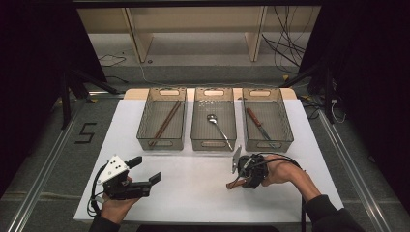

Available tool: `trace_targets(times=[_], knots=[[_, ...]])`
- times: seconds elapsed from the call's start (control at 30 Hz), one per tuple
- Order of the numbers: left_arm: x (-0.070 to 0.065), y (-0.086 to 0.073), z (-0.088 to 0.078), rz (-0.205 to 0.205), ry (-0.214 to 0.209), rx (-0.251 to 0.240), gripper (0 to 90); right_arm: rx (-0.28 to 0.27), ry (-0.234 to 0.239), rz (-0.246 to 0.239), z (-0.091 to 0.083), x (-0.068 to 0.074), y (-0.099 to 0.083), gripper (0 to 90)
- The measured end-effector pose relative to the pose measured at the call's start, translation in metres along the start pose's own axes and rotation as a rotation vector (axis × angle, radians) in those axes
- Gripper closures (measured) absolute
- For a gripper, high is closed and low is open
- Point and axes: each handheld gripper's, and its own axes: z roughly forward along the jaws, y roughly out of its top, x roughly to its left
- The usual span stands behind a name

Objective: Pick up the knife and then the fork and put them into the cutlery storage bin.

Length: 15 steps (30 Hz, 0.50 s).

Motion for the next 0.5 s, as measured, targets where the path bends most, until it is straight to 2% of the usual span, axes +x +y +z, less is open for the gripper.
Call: trace_targets(times=[0.2, 0.3, 0.5], knots=[[-0.0005, -0.0001, 0.0003, -0.002, 0.000, -0.002, 9.8, 0.007, 0.027, -0.005, 0.0004, -0.0010, -0.0001, 64.7], [-0.0006, 0.0000, -0.0001, 0.002, 0.000, 0.001, 9.8, 0.003, 0.025, -0.003, 0.0007, -0.0014, -0.0002, 66.9], [-0.0003, -0.0002, 0.0001, 0.002, -0.001, 0.003, 9.8, 0.023, 0.030, -0.041, 0.0000, 0.0004, 0.0020, 70.9]])
